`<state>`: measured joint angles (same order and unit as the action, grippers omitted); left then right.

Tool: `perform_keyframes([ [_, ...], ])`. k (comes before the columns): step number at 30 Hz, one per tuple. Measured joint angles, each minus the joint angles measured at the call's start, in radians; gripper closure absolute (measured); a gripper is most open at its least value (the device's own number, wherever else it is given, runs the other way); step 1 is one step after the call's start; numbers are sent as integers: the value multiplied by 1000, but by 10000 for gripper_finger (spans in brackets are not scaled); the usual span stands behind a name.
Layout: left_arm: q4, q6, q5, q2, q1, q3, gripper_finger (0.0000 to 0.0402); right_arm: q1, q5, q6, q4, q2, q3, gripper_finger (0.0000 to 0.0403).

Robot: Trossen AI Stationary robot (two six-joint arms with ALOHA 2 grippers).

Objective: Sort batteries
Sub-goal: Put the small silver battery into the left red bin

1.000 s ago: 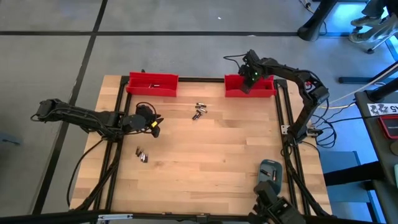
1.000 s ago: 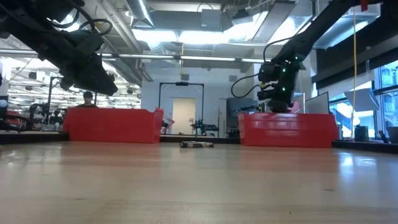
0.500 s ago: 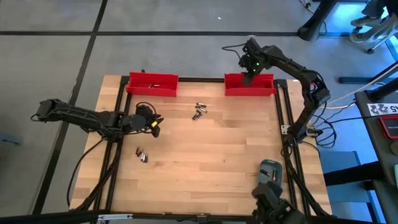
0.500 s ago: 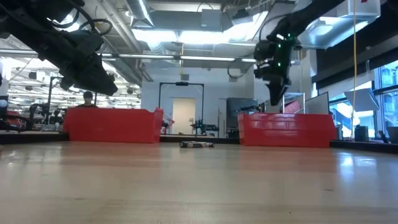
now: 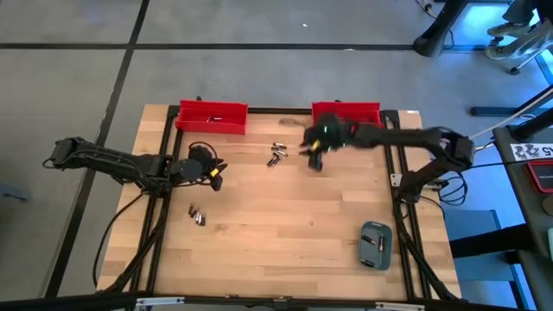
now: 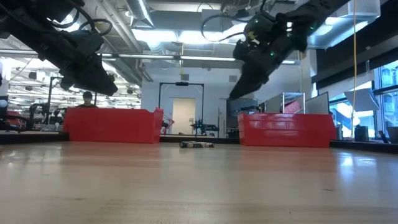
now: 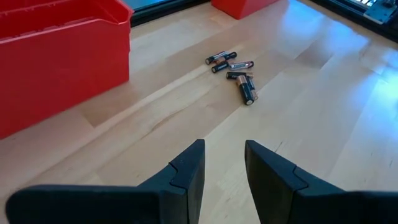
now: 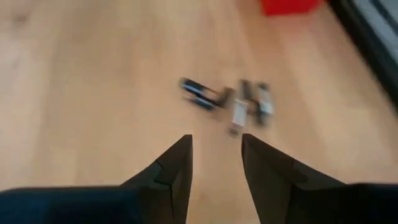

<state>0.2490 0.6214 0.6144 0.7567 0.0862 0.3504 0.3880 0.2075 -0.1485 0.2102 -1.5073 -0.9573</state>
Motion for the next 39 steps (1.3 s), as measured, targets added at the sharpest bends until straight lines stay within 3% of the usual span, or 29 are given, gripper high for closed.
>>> perform_keyframes([
  [8, -8, -16, 5, 0, -1, 0, 298, -256, -121, 96, -438, -84, 160, 267],
  [17, -88, -27, 29, 0, -2, 0, 298, -332, -129, 96, -749, -175, 160, 267],
  [22, -206, -115, 29, 0, -2, 0, 298, -330, -130, 100, -833, -177, 160, 267],
  [31, -574, -413, 27, 57, 7, 0, 298, -329, -130, 137, -863, -176, 128, 267],
  [39, -713, -466, 25, 197, 11, 1, 298, -322, -265, 144, -771, -176, 119, 267],
])
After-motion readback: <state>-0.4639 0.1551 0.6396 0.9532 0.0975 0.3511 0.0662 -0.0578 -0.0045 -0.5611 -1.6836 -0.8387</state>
